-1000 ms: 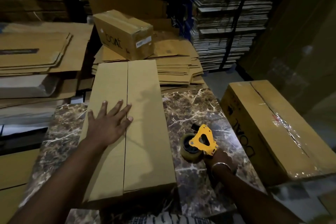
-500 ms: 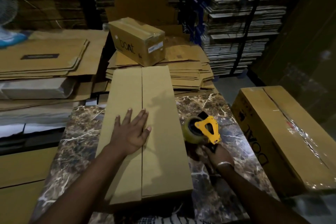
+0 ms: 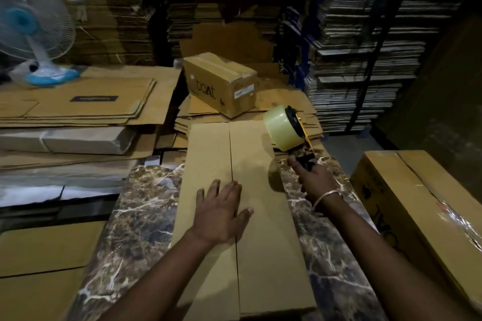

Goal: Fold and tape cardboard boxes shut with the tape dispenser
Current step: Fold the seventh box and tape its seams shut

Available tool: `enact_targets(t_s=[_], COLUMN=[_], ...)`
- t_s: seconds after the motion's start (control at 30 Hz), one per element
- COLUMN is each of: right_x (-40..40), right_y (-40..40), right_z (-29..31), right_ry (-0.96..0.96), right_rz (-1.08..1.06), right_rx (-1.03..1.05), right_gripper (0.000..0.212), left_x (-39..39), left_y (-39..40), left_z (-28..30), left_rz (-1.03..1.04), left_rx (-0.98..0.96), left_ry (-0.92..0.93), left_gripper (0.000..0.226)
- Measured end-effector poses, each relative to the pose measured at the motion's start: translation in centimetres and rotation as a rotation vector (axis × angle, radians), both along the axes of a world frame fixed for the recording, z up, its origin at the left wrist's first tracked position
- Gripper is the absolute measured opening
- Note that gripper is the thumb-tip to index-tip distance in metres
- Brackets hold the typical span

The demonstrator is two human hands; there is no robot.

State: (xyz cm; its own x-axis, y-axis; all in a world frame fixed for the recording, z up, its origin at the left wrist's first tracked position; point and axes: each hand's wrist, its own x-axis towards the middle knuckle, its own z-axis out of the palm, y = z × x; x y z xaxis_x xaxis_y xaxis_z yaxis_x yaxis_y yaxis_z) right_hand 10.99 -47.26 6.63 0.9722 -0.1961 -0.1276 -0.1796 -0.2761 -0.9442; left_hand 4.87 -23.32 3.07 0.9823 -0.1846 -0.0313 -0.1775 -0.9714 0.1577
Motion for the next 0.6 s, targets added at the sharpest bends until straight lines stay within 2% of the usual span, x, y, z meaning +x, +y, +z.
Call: enact_targets(t_s=[0.1,0.27,0.37,0.43,0.5,0.6], right_x=[-1.0,-2.3,-2.9,-3.1,-3.1,-2.9], right_y=[2.3,5.1,6.1,6.3,6.0,5.6], right_z=[1.3,0.8,-0.6,-1.3,-1.8,-2.7], right_ry=[0.069,0.237,0.296,0.375,0.435,0.448], right_rz=[0.074,0.254,0.395,0.465,0.535,0.643], right_rx=[0.232,0.543,0.796,0.928,1.047,1.195], right_gripper=[0.041,0.046,0.053,0.061,0.066,0.061], left_x=[0.9,1.7,2.5,2.7,3.0,3.6], left_y=[0.6,0.9,1.8,2.4,2.3,2.1], left_z=[0.2,1.2,0.7,0.4,0.6,1.6], left_rz=[-0.002,0.071,0.194,0.319,0.428,0.461], left_rx=[-0.007,-0.247,-0.6,-1.012,-1.358,-1.537], left_ry=[-0.035,-0.048,-0.072,-0.082,-0.01,0.14], left_gripper=[0.064,0.033,0.034,0.026,0.022,0.034])
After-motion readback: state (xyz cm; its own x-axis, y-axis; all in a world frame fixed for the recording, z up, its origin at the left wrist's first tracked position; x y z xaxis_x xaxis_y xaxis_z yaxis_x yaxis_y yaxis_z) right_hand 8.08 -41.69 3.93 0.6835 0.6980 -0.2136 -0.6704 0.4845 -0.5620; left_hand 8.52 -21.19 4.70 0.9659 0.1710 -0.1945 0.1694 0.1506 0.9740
